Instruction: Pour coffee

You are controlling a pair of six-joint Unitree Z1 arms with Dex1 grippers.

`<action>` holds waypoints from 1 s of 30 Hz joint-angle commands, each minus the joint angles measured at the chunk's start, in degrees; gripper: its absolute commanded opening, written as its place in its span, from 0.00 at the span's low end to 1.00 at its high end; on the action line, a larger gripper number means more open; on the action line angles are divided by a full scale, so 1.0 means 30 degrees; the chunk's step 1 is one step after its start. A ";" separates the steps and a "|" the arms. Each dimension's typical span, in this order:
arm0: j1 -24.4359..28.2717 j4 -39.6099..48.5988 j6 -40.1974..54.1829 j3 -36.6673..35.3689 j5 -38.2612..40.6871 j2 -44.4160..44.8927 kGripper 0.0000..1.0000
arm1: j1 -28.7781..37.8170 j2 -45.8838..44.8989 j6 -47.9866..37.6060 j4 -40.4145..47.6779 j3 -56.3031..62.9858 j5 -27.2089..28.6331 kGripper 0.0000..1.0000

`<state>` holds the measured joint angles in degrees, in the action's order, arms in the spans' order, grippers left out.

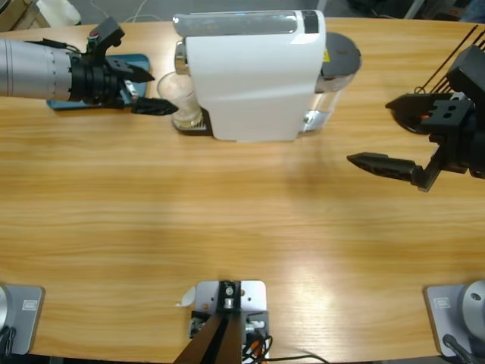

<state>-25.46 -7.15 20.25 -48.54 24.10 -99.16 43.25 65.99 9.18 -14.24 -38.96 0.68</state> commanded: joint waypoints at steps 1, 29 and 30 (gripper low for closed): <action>0.0166 -0.0258 0.0165 -0.0561 0.1096 -0.1733 1.00 | -0.0002 0.0509 0.0252 0.0001 0.0682 0.0370 1.00; -0.0344 -0.0252 0.0997 -0.2102 0.0680 -0.3373 1.00 | 0.0144 0.0709 0.0252 0.0030 0.0682 0.0388 1.00; -0.0332 -0.0252 0.1050 -0.2084 0.0756 -0.3426 0.99 | 0.0162 0.0709 0.0252 0.0030 0.0682 0.0388 1.00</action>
<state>-26.11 -7.16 22.98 -54.42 26.27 -105.99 43.26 66.19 9.18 -14.24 -38.96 0.68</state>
